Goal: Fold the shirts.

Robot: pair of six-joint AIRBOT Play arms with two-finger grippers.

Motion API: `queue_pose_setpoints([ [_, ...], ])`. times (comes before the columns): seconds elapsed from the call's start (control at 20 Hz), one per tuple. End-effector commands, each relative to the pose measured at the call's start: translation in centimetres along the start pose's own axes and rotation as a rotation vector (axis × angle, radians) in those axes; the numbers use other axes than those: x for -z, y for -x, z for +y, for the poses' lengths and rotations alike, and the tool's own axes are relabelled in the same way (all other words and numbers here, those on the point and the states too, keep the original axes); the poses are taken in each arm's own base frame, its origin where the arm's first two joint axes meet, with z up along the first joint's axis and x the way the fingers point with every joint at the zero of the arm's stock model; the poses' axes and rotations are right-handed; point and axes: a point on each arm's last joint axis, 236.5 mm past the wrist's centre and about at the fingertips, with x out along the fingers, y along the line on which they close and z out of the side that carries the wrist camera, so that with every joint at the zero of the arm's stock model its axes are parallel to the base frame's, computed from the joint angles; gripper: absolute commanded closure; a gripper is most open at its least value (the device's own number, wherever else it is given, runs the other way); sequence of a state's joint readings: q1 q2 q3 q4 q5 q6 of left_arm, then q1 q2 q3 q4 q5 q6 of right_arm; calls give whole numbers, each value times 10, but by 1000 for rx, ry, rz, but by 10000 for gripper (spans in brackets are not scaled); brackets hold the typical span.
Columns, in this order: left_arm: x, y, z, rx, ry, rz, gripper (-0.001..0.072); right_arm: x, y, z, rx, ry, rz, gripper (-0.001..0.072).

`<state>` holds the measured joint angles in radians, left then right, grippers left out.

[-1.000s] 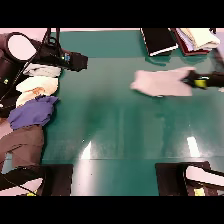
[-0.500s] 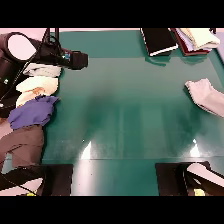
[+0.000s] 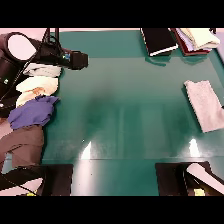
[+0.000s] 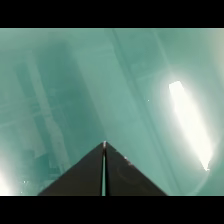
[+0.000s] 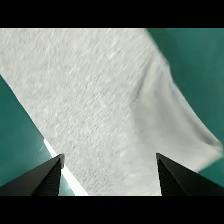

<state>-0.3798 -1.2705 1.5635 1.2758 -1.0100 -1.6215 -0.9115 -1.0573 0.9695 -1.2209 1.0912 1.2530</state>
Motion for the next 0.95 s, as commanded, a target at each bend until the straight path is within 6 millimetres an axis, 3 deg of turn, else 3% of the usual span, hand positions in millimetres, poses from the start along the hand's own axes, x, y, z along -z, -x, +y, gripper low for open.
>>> queue_pose_setpoints([
  [0.0, 0, 0, 0, 0, -7, -1, 687, -25, 38, 5, 30, -14, -100, 57],
  [0.1, -7, 0, -1, 2, -6, -29, 687, -35, 53, 52, -85, 14, -164, 58],
  [0.2, -11, 0, -1, 2, -6, -48, 687, -31, 61, 108, -196, 100, -176, 63],
  [0.3, -14, 0, -1, 3, -6, -58, 687, -12, 66, 163, -278, 239, -153, 194],
  [0.45, -14, 0, -1, 3, -6, -60, 687, 21, 81, 235, -399, 431, -145, 236],
  [0.5, -14, 0, -1, 3, -6, -60, 687, 32, 87, 257, -441, 486, -153, 320],
  [0.55, -14, 0, -1, 3, -6, -60, 687, 41, 94, 274, -477, 530, -163, 470],
  [0.6, -14, 0, -1, 3, -6, -60, 687, 50, 101, 290, -512, 572, -174, 710],
  [0.75, -14, 0, -1, 3, -6, -60, 687, 70, 114, 322, -586, 649, -191, 701],
  [0.9, -14, 0, -1, 3, -6, -60, 687, 80, 117, 331, -609, 677, -179, 700],
])
